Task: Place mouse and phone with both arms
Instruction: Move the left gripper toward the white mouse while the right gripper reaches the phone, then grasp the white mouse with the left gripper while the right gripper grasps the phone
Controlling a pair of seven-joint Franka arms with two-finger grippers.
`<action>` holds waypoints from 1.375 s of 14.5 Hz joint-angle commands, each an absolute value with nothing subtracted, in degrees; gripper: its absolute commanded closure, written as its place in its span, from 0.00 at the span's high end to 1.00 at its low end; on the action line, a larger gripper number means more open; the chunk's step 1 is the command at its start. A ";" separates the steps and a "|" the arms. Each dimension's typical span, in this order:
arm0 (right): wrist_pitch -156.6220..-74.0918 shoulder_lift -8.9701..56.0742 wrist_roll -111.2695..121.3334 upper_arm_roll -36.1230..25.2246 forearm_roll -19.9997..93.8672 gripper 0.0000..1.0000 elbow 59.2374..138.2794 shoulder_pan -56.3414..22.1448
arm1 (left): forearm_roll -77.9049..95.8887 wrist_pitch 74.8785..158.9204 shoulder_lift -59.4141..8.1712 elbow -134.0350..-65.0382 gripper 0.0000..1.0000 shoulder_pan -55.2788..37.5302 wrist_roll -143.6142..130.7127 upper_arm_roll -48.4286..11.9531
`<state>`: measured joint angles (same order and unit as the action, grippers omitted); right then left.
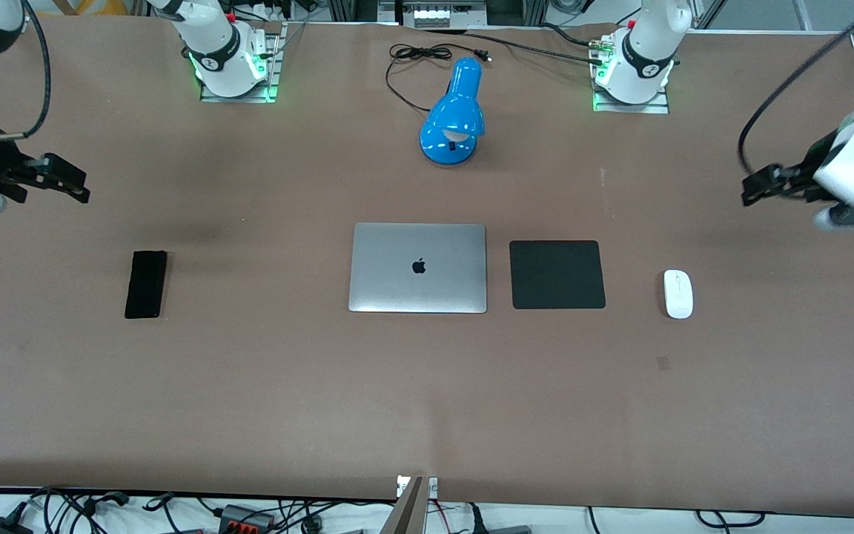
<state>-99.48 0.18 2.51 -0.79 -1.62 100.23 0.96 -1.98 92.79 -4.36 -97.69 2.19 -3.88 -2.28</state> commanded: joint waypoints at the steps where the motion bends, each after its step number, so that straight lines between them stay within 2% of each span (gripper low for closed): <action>1: -101.24 4.46 2.55 -0.62 -1.67 1.00 100.10 1.40 | -3.16 93.59 -14.20 -94.23 1.00 1.67 -4.22 -2.46; 5: -105.37 11.23 2.46 -1.23 -3.43 1.00 101.25 1.93 | -3.16 107.72 -19.50 -96.31 1.00 3.51 -3.08 -2.37; 10: -113.81 21.60 0.88 -1.23 -3.43 1.00 102.57 6.58 | -3.25 138.64 -20.65 -114.14 1.00 3.78 -1.67 -2.29; 14: -118.72 28.90 0.79 -1.23 -3.43 1.00 102.92 8.35 | -3.16 144.04 -23.19 -117.25 1.00 5.36 2.02 -2.29; 20: -125.85 33.39 0.88 -1.58 -3.52 1.00 104.41 9.93 | -3.16 157.12 -27.15 -122.95 1.00 6.06 2.29 -2.20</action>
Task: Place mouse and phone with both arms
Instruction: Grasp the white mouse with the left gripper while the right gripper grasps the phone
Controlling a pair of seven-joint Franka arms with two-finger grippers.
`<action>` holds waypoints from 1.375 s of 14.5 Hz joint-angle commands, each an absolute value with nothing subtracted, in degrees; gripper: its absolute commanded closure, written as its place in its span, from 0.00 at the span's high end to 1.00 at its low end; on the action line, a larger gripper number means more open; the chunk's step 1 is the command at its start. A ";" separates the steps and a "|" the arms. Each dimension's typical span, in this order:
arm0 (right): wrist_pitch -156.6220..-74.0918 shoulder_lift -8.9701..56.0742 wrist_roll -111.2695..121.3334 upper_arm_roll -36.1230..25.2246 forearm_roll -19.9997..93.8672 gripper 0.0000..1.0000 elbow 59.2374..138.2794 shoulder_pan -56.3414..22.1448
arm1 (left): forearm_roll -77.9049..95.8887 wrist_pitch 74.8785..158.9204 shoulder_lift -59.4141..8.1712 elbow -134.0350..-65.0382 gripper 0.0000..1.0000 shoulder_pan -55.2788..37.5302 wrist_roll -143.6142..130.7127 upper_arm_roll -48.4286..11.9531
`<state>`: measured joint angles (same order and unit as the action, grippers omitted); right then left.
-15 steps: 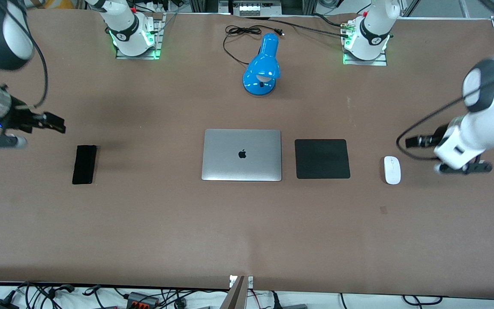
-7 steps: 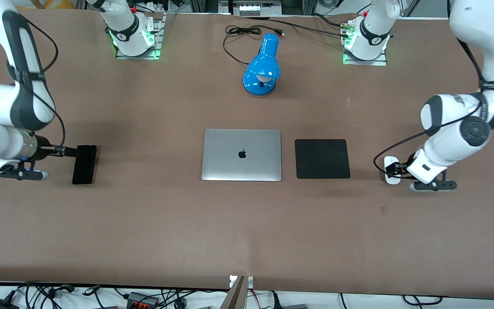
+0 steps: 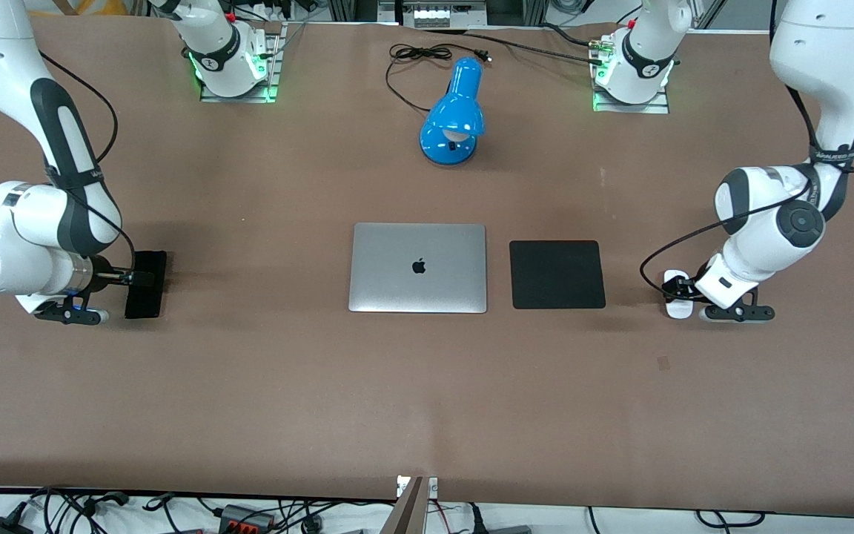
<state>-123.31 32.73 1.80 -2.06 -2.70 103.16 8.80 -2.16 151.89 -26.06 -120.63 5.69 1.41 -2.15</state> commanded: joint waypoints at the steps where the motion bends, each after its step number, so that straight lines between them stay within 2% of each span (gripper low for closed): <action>1: -126.90 33.49 0.79 -1.58 -3.43 1.00 105.02 9.93 | -3.16 160.02 -28.20 -123.92 1.00 6.33 2.29 -2.11; 4: -128.06 33.92 0.70 -1.49 -2.81 1.00 105.38 9.93 | -3.16 163.04 -28.57 -125.16 0.99 7.03 2.37 -2.20; 5: -128.40 34.27 0.70 -1.41 -2.55 1.00 105.29 9.84 | -3.16 163.04 -28.48 -125.24 0.87 7.03 2.37 -2.20; 8: -130.08 35.59 0.70 -1.32 -2.55 1.00 105.38 9.67 | -3.16 163.04 -28.30 -125.24 0.61 7.03 2.37 -2.20; 9: -130.08 35.68 0.70 -1.32 -2.55 1.00 105.29 9.49 | -3.25 163.04 -28.13 -125.51 0.48 7.03 2.37 -2.28; 10: -130.08 35.68 0.70 -1.23 -2.55 1.00 105.29 9.49 | -3.25 162.86 -27.69 -125.51 0.42 7.03 2.46 -2.29; 13: -130.17 35.95 0.70 -1.14 -2.46 1.00 105.29 9.58 | -3.25 161.29 -23.92 -125.16 0.38 6.86 2.29 -2.46; 14: -130.17 36.12 0.62 -1.14 -2.29 1.00 105.21 9.58 | -3.25 157.54 -22.25 -124.37 0.38 6.33 2.29 -2.46; 17: -130.17 36.04 1.05 -1.14 -1.14 1.00 104.85 9.58 | -3.16 140.60 -19.60 -115.79 0.38 5.71 1.94 -4.65; 20: -130.17 36.21 1.05 -1.14 -1.14 1.00 104.94 9.58 | -3.08 123.80 -19.95 -104.71 0.38 5.54 -1.12 -10.09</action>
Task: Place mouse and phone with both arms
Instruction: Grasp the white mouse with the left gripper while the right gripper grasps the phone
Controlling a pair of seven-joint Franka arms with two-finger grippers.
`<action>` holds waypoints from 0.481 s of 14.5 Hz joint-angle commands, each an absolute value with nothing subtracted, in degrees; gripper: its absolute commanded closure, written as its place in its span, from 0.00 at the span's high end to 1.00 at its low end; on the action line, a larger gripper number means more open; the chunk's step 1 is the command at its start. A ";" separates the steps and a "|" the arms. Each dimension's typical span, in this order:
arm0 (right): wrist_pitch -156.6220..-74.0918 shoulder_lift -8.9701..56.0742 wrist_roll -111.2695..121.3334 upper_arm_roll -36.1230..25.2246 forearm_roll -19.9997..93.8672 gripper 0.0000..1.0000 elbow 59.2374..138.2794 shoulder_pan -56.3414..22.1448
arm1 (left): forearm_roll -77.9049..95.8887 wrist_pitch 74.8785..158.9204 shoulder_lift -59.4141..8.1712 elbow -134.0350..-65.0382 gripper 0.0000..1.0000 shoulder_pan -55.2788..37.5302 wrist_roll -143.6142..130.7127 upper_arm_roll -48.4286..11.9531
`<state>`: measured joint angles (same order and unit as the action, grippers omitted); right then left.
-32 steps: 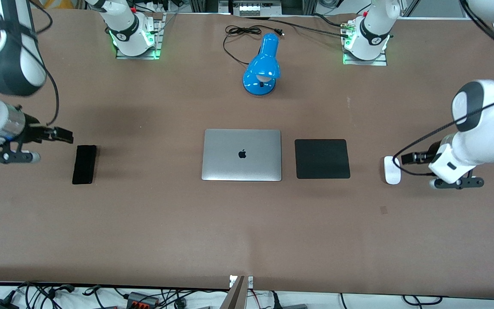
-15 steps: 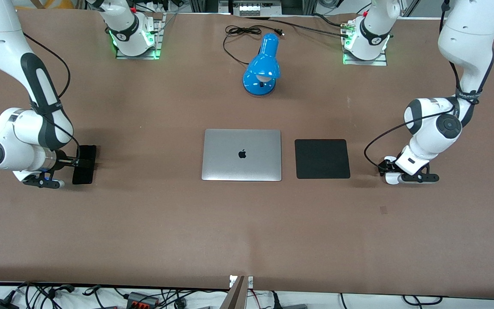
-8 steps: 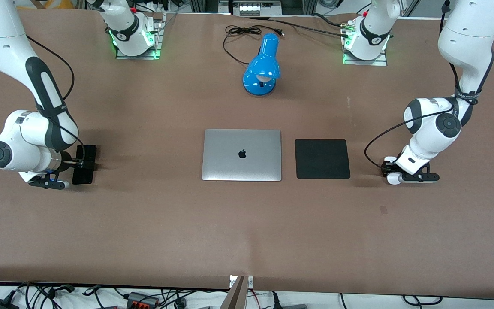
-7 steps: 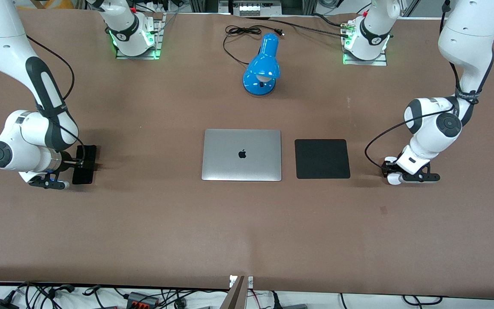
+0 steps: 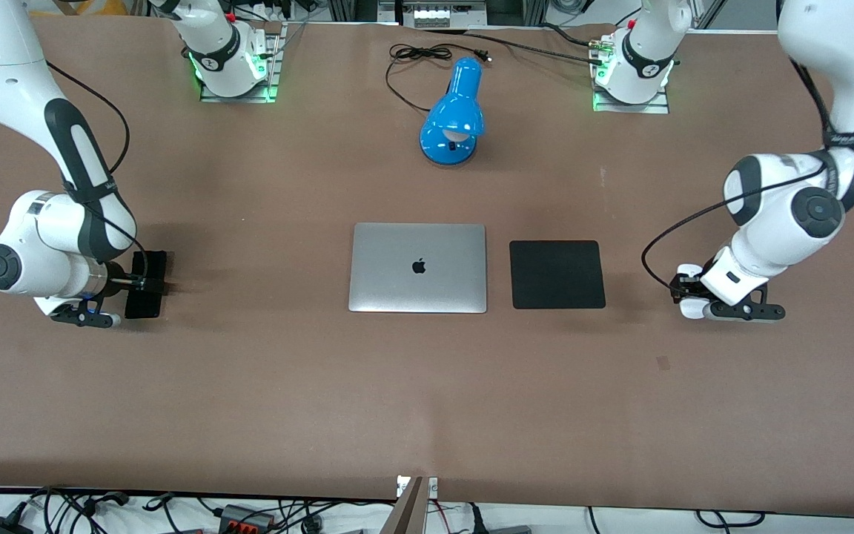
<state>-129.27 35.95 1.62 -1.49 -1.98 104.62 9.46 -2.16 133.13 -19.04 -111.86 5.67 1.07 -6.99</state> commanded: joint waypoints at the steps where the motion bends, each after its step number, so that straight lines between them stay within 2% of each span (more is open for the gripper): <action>1: -130.17 36.38 1.05 -1.14 -1.14 1.00 104.85 9.58 | -3.16 122.10 -20.21 -103.55 0.39 4.49 -3.75 -11.93; 4: -130.25 36.91 1.05 -1.06 -1.05 1.00 104.85 9.58 | -4.30 125.22 -23.37 -105.02 0.38 -1.22 -11.84 -12.66; 7: -130.25 37.09 1.67 -1.06 -1.05 1.00 104.94 9.58 | -9.93 140.76 -28.20 -110.55 0.38 -2.55 -22.03 -12.66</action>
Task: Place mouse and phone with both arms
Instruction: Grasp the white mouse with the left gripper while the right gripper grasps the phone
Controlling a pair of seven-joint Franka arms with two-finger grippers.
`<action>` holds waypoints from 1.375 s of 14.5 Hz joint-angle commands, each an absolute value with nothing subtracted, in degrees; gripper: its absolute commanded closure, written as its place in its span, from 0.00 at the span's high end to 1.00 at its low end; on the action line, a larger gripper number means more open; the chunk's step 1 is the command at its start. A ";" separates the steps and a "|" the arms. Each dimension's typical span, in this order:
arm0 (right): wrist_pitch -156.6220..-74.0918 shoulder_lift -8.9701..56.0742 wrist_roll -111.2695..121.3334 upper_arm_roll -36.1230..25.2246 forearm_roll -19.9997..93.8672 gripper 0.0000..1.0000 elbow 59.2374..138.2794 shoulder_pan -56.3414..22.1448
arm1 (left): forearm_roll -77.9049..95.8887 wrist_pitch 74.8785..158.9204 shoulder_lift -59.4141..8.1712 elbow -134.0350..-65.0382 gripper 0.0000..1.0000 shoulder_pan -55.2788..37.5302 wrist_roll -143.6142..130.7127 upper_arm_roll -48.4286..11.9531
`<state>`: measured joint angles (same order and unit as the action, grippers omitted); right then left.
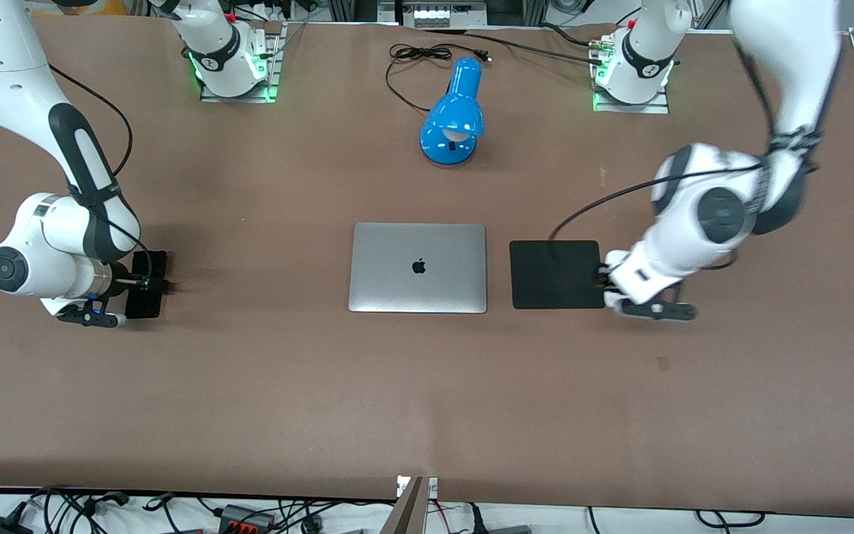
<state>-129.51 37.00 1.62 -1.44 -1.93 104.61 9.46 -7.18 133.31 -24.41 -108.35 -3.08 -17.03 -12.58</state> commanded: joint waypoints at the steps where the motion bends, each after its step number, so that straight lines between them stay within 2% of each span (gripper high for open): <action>1: -129.99 37.09 1.76 -1.14 -1.05 0.96 104.85 9.58 | -9.93 143.50 -28.82 -111.96 0.38 -3.51 -24.50 -12.66; 3: -129.73 36.83 1.76 -1.14 -1.05 0.59 104.85 9.67 | -10.02 145.02 -29.61 -113.29 0.38 -5.01 -26.01 -12.66; 5: -129.64 36.74 2.28 -1.14 -1.05 0.36 104.94 9.76 | -10.02 146.50 -32.07 -113.29 0.39 -5.18 -26.71 -12.66; 6: -129.64 36.74 3.59 -1.14 -1.05 0.27 104.85 9.84 | -10.02 147.04 -32.17 -113.47 0.39 -5.45 -27.85 -12.66; 7: -129.64 36.74 4.47 -1.14 -1.05 0.22 104.85 9.93 | -10.02 147.04 -32.17 -113.47 0.39 -6.06 -28.82 -12.66; 9: -129.38 36.21 4.83 -1.14 -1.05 0.21 104.77 9.93 | -10.02 147.04 -32.17 -113.38 0.40 -6.42 -29.00 -12.66; 10: -128.07 35.43 4.92 -1.06 -1.05 0.21 104.59 9.84 | -10.02 147.04 -32.25 -113.47 0.48 -6.42 -29.00 -12.66; 11: -126.32 34.03 4.92 -1.05 -1.14 0.21 104.50 9.76 | -10.02 147.04 -32.52 -113.47 0.65 -6.42 -29.44 -12.57; 12: -124.38 32.27 5.01 -0.88 -1.23 0.21 104.07 9.23 | -10.02 147.04 -32.69 -113.47 1.00 -6.42 -29.79 -12.66; 16: -116.29 30.23 3.96 4.03 -1.14 0.21 98.80 7.04 | -10.02 145.56 -31.30 -113.20 1.00 -6.33 -29.71 -12.66; 20: -115.84 30.76 -1.65 4.75 -0.97 0.21 98.88 -0.42 | -10.11 134.95 -26.99 -108.91 1.00 -5.89 -28.92 -12.66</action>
<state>-116.55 30.24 1.14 5.03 -1.62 99.04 2.80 -8.85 141.61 -30.86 -111.03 -6.21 -28.66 -12.69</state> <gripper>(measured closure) 0.181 0.000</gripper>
